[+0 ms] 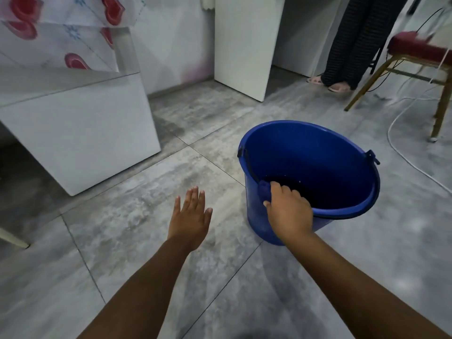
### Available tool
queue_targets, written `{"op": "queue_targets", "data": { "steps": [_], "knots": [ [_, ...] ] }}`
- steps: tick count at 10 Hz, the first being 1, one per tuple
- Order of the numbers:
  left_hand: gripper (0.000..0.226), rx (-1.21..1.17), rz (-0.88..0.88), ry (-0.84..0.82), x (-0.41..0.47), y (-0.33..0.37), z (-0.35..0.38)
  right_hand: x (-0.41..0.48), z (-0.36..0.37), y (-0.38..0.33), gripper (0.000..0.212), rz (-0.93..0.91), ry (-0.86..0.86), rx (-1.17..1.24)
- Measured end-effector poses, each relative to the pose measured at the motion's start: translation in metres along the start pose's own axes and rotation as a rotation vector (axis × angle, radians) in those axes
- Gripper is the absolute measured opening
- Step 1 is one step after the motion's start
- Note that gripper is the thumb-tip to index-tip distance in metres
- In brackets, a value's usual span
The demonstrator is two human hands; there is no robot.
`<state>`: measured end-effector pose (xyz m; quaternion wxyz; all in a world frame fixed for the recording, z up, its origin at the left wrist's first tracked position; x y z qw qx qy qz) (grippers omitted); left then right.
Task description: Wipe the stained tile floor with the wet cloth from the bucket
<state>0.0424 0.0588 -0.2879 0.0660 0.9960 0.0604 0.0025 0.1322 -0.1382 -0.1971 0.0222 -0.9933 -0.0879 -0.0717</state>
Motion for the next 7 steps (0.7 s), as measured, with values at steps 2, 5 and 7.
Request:
{"op": "queue_targets", "data": {
  "steps": [2,5,7],
  "knots": [
    [0.061,0.004,-0.034,-0.087,-0.014,0.004,-0.024,0.003,0.022,-0.001,0.086,0.008,-0.294,-0.154],
    [0.061,0.008,-0.156,-0.244,-0.07,-0.012,-0.172,-0.027,-0.075,-0.042,0.071,-0.181,-0.668,-0.251],
    [0.06,-0.06,-0.294,-0.295,-0.094,-0.026,-0.314,-0.03,-0.211,-0.118,0.063,-0.448,-0.745,-0.132]
  ]
}}
Point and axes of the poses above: each hand's wrist, its own x-axis towards the middle knuckle, its own z-axis out of the palm, y = z × x, the point moved 9 cm from there along x, towards the middle knuckle, and after that the axes turned 14 degrees about z, right-handed, at the moved point
